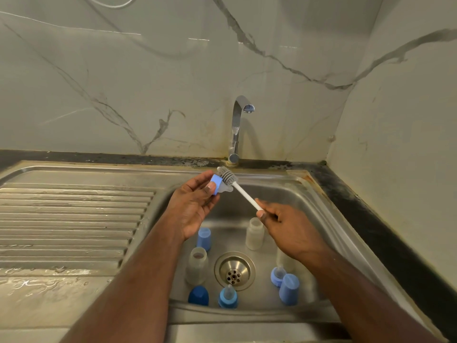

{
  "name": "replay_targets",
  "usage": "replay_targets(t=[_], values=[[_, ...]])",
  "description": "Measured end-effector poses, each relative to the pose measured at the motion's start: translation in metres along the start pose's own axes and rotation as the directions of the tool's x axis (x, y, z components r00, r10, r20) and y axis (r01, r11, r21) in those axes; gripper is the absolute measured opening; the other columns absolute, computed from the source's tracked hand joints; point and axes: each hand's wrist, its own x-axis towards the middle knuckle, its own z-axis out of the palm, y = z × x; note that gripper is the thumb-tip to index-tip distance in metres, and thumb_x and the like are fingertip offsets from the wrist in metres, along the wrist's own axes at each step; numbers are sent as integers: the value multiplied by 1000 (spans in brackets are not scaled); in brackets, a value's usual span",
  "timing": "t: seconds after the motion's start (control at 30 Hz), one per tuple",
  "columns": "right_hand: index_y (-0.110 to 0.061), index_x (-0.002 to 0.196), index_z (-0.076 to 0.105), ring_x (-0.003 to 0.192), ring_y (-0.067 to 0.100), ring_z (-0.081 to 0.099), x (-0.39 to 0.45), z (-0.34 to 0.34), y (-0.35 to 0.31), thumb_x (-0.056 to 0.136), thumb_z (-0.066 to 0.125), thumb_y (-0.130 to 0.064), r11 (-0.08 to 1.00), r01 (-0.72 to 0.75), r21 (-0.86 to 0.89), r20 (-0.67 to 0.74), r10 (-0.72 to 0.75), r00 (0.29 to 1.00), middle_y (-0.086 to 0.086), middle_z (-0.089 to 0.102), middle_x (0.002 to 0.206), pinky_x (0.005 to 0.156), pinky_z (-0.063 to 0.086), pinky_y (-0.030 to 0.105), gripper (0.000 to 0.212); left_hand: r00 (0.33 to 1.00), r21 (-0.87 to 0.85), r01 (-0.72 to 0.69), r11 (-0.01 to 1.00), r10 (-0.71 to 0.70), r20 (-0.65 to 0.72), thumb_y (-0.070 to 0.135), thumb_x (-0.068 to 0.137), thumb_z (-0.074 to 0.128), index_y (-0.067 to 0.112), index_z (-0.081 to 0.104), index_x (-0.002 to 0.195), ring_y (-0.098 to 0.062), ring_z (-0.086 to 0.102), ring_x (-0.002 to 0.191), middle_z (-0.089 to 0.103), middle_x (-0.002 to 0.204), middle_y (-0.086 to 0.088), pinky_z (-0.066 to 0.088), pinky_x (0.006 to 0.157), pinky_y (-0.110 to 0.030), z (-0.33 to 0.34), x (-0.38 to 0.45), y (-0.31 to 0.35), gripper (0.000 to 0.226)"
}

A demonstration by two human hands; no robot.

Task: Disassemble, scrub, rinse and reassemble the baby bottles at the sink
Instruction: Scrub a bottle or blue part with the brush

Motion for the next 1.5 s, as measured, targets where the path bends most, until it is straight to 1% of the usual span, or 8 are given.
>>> replay_targets(t=[0.13, 0.3, 0.4, 0.53, 0.77, 1.1, 1.3, 1.5], values=[[-42, 144, 48, 75, 5, 59, -9, 1, -5, 104, 46, -42, 999, 34, 30, 13, -35, 999, -11, 67, 94, 68, 49, 16, 40, 1000, -31, -24, 999, 24, -9, -10, 93, 58, 13, 66, 126, -21, 71, 108, 74, 120, -9, 57, 96, -32, -1, 3, 0, 41], [-37, 146, 46, 76, -1, 57, -3, 1, -2, 105, 44, -42, 999, 3, -34, -17, -4, 1000, -14, 67, 110, 64, 39, 9, 42, 998, -70, -44, 997, 41, -51, -15, 90, 60, 10, 68, 122, -19, 73, 103, 70, 125, -12, 60, 90, -31, -3, 7, -1, 42], [-40, 145, 46, 70, 1, 56, -8, 3, -6, 104, 45, -42, 1000, 28, -7, 11, -28, 1000, -15, 65, 95, 60, 38, 10, 41, 997, -60, -52, 997, 48, -56, -14, 90, 60, 9, 66, 127, -19, 73, 103, 70, 125, -11, 61, 88, -31, -2, 7, -1, 44], [-36, 147, 46, 77, 3, 58, -3, -1, 0, 106, 42, -40, 996, -4, -85, -9, 3, 1000, -10, 67, 109, 73, 46, 18, 42, 995, -92, -49, 995, 40, -91, -13, 89, 62, 10, 68, 122, -24, 71, 106, 68, 125, -14, 61, 88, -34, -5, 7, 0, 41], [-38, 147, 45, 76, -3, 57, -3, 2, -1, 105, 44, -41, 998, 26, -64, 6, -26, 1000, -14, 66, 120, 63, 38, 7, 42, 994, -137, -26, 990, 11, -109, -2, 93, 64, 4, 67, 122, -31, 71, 110, 69, 124, -19, 62, 87, -38, -5, 4, 1, 30], [-39, 147, 46, 73, 3, 59, 0, -2, 3, 104, 45, -42, 1000, 8, -27, -21, -9, 1000, -16, 63, 93, 65, 47, 16, 43, 993, -193, 29, 981, -51, -109, 19, 97, 66, 3, 62, 128, -34, 74, 102, 67, 121, -25, 62, 73, -32, -1, -2, 3, 35], [-44, 145, 46, 70, 1, 56, -6, 2, -1, 103, 46, -42, 998, 46, 37, 1, -46, 999, -17, 64, 93, 62, 42, 10, 41, 979, -248, 89, 965, -130, -154, 33, 103, 57, 1, 61, 125, -24, 76, 80, 75, 92, -18, 61, 63, -29, -3, 3, 4, 40], [-45, 143, 48, 66, 2, 56, -7, 4, -4, 103, 47, -43, 996, 75, 36, 36, -77, 996, -13, 66, 86, 59, 45, 10, 40, 981, -326, 84, 942, -136, -140, 26, 100, 61, 0, 61, 126, -24, 76, 80, 72, 111, -23, 62, 66, -26, -4, 1, 6, 36]])
